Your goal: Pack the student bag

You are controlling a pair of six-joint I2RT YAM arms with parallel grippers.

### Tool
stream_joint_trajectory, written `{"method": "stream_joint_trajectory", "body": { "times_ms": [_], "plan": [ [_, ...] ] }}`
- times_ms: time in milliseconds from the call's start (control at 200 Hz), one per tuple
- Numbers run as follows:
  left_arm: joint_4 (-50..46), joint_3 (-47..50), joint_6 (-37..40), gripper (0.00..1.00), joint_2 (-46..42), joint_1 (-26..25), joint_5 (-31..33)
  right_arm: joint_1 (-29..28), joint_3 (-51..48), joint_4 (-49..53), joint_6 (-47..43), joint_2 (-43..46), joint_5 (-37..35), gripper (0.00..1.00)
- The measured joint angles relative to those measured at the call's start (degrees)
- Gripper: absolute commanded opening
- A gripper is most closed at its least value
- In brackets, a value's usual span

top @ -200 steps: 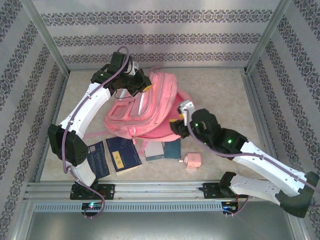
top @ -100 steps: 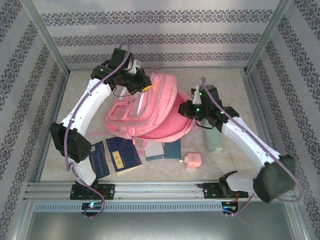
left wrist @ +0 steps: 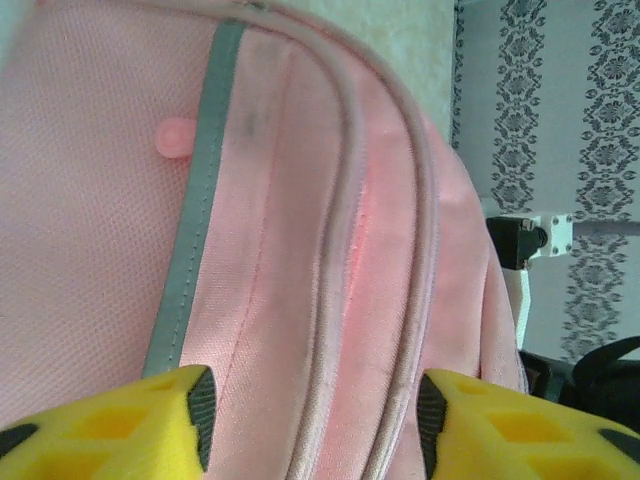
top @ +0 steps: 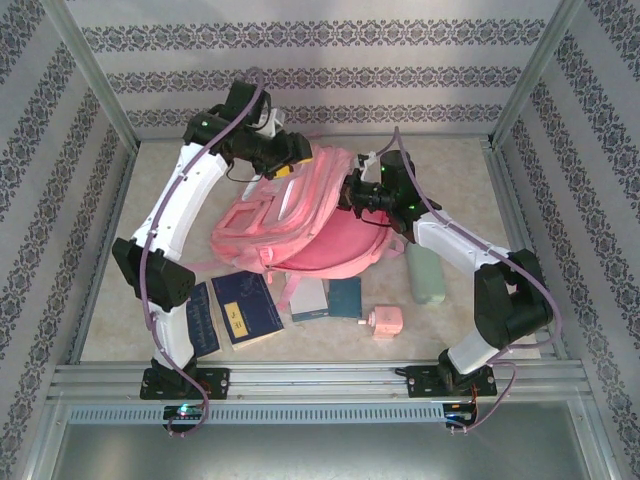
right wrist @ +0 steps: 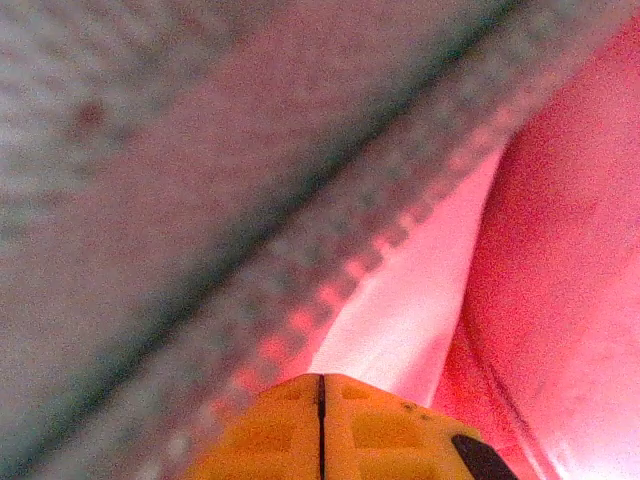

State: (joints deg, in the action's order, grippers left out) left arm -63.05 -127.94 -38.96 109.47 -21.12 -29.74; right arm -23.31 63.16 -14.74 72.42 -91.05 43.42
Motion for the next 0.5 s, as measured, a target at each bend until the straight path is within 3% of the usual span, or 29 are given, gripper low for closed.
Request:
{"method": "stream_joint_trajectory", "body": {
  "times_ms": [145,355,500],
  "plan": [
    [-5.1,-7.3,2.9,0.68,-0.8,-3.3,6.0,-0.8,0.1,-3.8,3.7,-0.5,0.2,0.11],
    [-13.9,-17.2,8.3,0.70,1.6,-11.7,12.8,-1.0,0.2,-6.2,6.6,-1.0,0.4,0.11],
    [-17.6,-20.9,10.1,0.70,5.5,-13.6,15.8,-1.9,0.8,-7.3,7.6,-1.4,0.4,0.11]
  ]
}}
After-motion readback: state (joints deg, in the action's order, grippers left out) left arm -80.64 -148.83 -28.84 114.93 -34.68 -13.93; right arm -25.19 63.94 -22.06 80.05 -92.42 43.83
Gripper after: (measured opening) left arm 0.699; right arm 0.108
